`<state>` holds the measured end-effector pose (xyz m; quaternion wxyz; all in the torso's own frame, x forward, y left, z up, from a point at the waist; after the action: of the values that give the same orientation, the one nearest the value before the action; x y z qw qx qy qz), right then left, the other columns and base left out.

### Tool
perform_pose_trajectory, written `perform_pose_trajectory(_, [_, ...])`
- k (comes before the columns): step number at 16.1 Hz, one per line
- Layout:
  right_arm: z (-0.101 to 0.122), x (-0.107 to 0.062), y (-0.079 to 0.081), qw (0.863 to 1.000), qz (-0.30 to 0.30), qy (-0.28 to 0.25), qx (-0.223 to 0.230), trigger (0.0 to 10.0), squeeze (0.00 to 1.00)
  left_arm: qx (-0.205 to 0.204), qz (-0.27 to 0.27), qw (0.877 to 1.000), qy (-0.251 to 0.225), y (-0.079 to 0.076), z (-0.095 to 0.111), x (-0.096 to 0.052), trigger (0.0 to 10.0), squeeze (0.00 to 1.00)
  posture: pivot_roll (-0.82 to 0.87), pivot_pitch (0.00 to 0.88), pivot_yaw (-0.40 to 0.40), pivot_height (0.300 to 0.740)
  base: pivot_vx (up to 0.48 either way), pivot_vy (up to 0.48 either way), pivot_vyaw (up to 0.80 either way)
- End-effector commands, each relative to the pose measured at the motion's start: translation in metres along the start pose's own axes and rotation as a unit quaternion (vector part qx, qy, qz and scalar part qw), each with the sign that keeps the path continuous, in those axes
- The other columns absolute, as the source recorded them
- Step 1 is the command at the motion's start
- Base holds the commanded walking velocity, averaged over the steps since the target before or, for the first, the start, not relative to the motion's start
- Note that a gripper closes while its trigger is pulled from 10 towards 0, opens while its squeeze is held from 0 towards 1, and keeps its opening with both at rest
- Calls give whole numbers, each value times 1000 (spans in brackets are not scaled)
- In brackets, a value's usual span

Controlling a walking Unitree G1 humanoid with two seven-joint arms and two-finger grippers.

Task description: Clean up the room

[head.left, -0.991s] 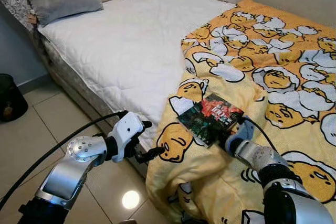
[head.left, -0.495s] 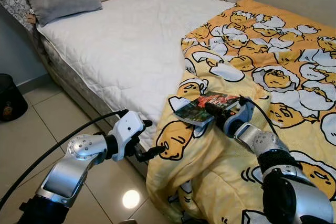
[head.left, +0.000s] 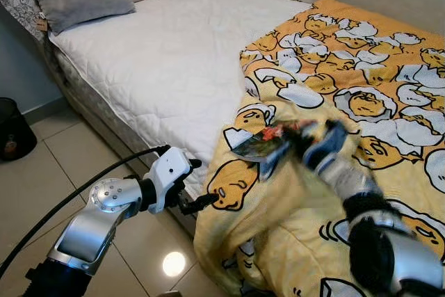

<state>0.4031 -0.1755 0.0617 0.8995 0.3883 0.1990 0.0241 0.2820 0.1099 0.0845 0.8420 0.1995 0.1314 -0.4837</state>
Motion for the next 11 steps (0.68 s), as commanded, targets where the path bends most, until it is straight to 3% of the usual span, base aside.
perform_pose_trajectory(1, [4, 1, 0, 998, -9, -1, -56, 10000, 0, 8, -3, 1000, 0, 0, 2, 2, 10000, 945, -5, 0, -32, 740, 0, 0, 0])
perform_pose_trajectory(2, [0, 1, 1, 995, -9, 8, -96, 10000, 0, 8, -4, 1000, -1, -1, 3, 3, 10000, 937, -5, 0, -33, 740, 0, 0, 0])
perform_pose_trajectory(3, [-4, 2, 3, 994, -5, 12, -104, 10000, 0, 8, -4, 1000, -1, -1, 3, 3, 10000, 937, -7, 0, -34, 740, 0, 0, 0])
perform_pose_trajectory(7, [-24, 4, 7, 994, 12, 36, -97, 10000, 0, 4, -2, 1000, -2, -1, 3, 4, 10000, 929, 0, 0, -38, 740, 0, 0, 0])
perform_pose_trajectory(9, [-25, 1, -11, 993, -41, 34, -106, 10000, 0, 4, -1, 1000, -1, 0, 3, 3, 10000, 929, -1, 0, -35, 740, 0, 0, 0])
perform_pose_trajectory(10, [-29, -4, -34, 987, -108, 49, -111, 10000, 0, 4, -1, 1000, 0, 1, 2, 3, 10000, 929, -1, 0, -34, 740, 0, 0, 0])
perform_pose_trajectory(11, [-35, -9, -46, 981, -137, 64, -121, 10000, 0, 5, -1, 1000, 1, 2, 2, 4, 10000, 925, 0, 0, -33, 740, 0, 0, 0])
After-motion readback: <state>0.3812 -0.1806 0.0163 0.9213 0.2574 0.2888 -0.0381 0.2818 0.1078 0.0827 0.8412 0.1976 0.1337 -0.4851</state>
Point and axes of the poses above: a point about 5 cm out from each wrist's last joint towards the gripper, its own x axis pointing out of the wrist towards the gripper, its own z axis along the axis of the wrist's last joint, y = z × x, the point moved 5 cm from there along x, pointing out of the wrist towards the gripper, and after that the axes turned 6 degrees about x, right-handed, at the moved point
